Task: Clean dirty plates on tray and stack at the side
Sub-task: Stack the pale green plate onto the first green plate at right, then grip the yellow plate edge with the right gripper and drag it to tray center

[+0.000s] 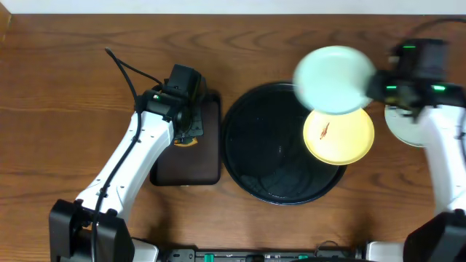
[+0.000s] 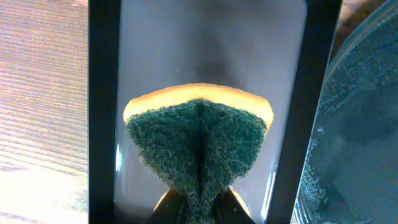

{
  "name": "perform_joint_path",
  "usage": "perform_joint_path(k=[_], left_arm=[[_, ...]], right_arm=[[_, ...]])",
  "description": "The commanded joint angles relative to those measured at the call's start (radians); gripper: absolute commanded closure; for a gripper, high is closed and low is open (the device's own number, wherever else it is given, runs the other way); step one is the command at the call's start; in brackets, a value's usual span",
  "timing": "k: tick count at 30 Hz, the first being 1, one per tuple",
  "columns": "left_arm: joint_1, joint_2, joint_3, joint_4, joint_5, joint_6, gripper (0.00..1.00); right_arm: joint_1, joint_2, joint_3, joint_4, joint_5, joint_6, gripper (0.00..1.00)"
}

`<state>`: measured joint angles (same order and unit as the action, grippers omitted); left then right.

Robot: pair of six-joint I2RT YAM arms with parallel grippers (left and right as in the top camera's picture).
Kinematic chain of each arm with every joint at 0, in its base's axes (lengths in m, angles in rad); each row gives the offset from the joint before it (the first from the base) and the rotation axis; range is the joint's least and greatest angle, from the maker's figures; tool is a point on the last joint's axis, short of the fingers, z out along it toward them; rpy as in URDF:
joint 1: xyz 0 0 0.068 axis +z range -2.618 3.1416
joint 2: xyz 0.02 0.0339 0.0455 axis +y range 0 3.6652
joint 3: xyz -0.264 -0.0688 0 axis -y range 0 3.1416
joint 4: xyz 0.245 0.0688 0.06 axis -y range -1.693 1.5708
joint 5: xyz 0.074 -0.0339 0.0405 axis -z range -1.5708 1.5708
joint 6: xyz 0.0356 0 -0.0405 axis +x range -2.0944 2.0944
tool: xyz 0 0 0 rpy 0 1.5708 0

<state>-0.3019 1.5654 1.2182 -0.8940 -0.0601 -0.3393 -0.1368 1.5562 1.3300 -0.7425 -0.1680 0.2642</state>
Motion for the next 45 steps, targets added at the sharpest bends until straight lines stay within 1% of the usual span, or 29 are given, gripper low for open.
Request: perform_joint_path(k=[1,5,8,12,17,21,22,23,24,26,28,32,35,39,40,42,45], left_arm=[[0.004,0.006,-0.005,-0.002,-0.023,0.006,0.87],[0.004,0.006,-0.005,-0.002,-0.023,0.006,0.88],[0.004,0.006,-0.005,-0.002,-0.023,0.006,0.88],[0.004,0.006,-0.005,-0.002,-0.023,0.006,0.87],[0.004,0.006,-0.005,-0.002,-0.023,0.006,0.87],[0.004,0.006,-0.005,-0.002,-0.023,0.006,0.88],[0.004,0.006,-0.005,-0.002,-0.023,0.006,0.88],[0.004,0.006,-0.005,-0.002,-0.023,0.006,0.88],[0.004,0.006,-0.005,-0.002,-0.023,0.006,0.87],[0.004,0.006,-0.005,-0.002,-0.023,0.006,0.88],[0.004,0.006,-0.005,-0.002,-0.023,0.006,0.88],[0.004,0.006,-0.005,-0.002,-0.023,0.006,0.87],[0.004,0.006,-0.005,-0.002,-0.023,0.006,0.87],[0.004,0.006,-0.005,-0.002,-0.023,0.006,0.87],[0.004,0.006,-0.005,-0.002,-0.023,0.006,0.87],[0.004,0.006,-0.005,-0.002,-0.023,0.006,0.87],[0.004,0.006,-0.005,-0.003,-0.023,0.006,0.87]], right_arm=[[-0.233,-0.012,0.007,0.014,-0.087,-0.019,0.99],[-0.424,0.017,0.007,0.02,-0.025,-0.018,0.99],[-0.492,0.061,0.007,0.022,-0.012,-0.018,0.99],[-0.533,0.15,0.007,0.033,0.009,-0.018,0.99],[-0.536,0.272,0.007,0.051,0.045,-0.019,0.99],[-0.536,0.322,0.007,0.06,0.045,-0.041,0.97],[-0.536,0.323,0.008,0.063,0.043,-0.042,0.88],[-0.536,0.317,0.014,0.054,0.031,-0.043,0.75],[-0.536,0.311,0.025,0.039,0.001,-0.059,0.65],[-0.533,0.288,0.062,-0.01,-0.071,-0.088,0.58],[-0.523,0.261,0.109,-0.074,-0.096,-0.095,0.56],[-0.467,0.182,0.225,-0.296,-0.102,-0.103,0.55],[-0.384,0.114,0.245,-0.429,-0.073,-0.116,0.55],[-0.222,0.057,0.218,-0.552,0.059,-0.116,0.54],[-0.15,0.052,0.202,-0.589,0.14,-0.091,0.54],[-0.064,0.052,0.166,-0.611,0.251,-0.025,0.54],[0.033,0.052,0.077,-0.574,0.376,0.052,0.53]])
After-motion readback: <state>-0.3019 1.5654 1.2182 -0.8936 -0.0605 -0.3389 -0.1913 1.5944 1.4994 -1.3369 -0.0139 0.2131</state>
